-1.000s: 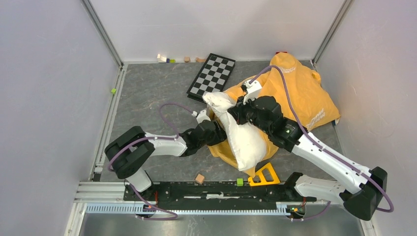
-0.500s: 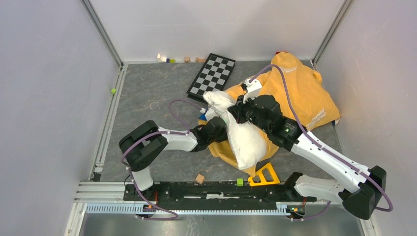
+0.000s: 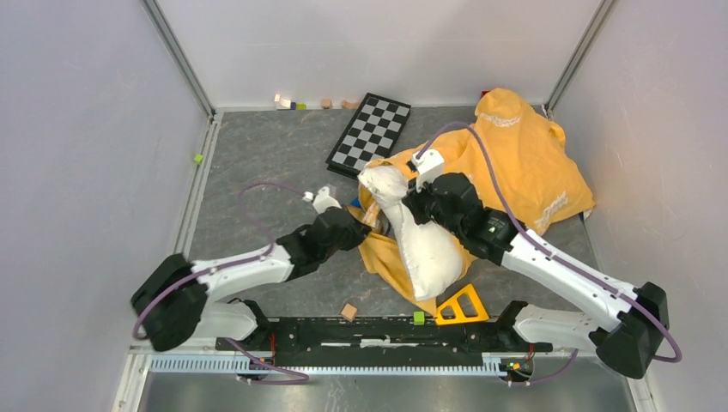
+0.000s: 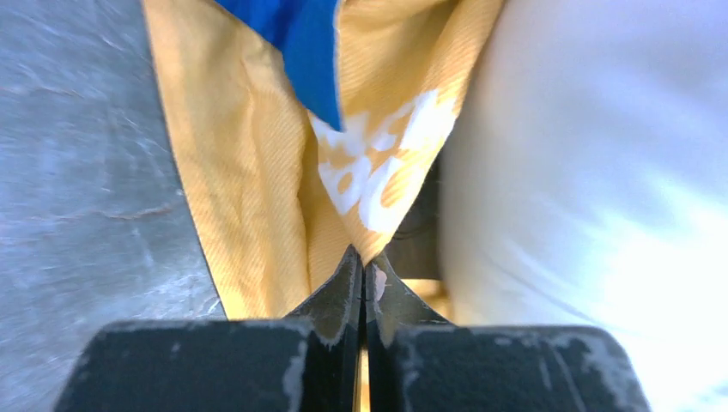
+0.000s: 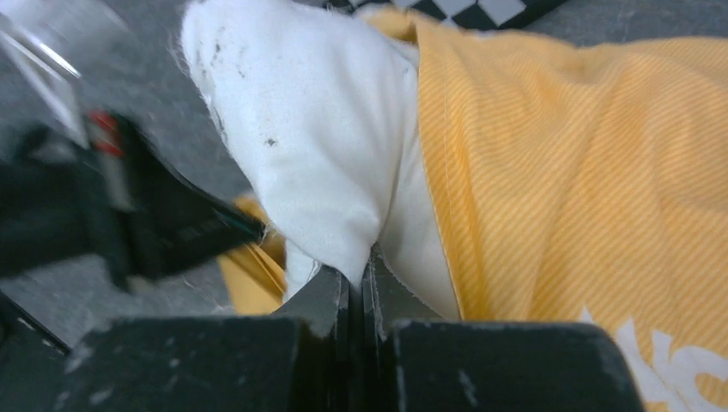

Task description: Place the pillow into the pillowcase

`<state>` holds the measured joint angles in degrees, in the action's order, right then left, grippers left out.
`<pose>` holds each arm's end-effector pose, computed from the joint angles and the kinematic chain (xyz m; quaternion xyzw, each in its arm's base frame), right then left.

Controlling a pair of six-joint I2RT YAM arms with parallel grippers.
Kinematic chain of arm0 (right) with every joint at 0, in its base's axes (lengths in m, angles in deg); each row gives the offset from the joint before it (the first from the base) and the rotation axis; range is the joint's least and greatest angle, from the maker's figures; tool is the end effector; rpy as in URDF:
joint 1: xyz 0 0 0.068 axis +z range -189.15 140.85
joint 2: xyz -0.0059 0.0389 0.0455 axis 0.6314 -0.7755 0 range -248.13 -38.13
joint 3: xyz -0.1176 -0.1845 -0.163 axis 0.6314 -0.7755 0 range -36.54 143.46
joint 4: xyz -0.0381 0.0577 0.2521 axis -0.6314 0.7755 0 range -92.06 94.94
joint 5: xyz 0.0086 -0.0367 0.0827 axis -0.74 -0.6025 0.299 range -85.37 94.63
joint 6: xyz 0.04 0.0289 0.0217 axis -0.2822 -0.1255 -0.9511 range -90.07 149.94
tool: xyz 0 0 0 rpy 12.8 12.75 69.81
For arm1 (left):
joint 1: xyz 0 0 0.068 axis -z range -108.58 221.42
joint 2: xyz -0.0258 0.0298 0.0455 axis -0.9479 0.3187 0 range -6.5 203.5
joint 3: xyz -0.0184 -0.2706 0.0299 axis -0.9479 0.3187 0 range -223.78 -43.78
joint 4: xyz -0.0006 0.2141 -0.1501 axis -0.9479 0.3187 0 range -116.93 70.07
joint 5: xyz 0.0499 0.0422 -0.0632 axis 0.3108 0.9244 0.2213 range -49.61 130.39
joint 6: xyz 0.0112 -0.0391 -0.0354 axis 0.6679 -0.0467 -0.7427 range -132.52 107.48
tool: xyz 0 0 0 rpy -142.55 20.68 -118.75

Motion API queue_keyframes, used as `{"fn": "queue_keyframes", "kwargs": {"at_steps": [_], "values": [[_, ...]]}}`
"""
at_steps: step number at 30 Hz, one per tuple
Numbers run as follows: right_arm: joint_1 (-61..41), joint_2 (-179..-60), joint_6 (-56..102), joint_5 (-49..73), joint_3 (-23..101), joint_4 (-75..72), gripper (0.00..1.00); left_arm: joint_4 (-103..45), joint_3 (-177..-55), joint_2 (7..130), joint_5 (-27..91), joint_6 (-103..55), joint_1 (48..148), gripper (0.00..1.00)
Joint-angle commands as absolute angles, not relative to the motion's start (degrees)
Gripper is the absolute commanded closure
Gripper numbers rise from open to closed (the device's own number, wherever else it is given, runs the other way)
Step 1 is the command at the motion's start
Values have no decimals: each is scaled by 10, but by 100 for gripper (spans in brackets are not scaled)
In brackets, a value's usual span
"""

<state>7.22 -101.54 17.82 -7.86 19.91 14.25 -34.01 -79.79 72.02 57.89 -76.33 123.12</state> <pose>0.1795 0.1772 0.3365 -0.1873 0.8111 0.1877 0.5214 0.1799 -0.2104 0.1884 -0.1619 0.8662 -0.3110 0.3561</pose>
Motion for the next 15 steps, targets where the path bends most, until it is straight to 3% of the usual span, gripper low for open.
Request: {"fn": "queue_keyframes", "kwargs": {"at_steps": [1,5,8,15], "values": [[75,-1039,235,-87,113,145,100,-266,-759,595,622,-779,1181,98],[96,-1057,248,-79,59,122,100,-231,-767,550,621,-758,1151,98],[106,-1057,256,-76,83,129,98,-252,-772,549,608,-735,1148,98],[137,-1077,331,-46,237,145,54,-297,-750,516,598,-719,1148,98]]}}
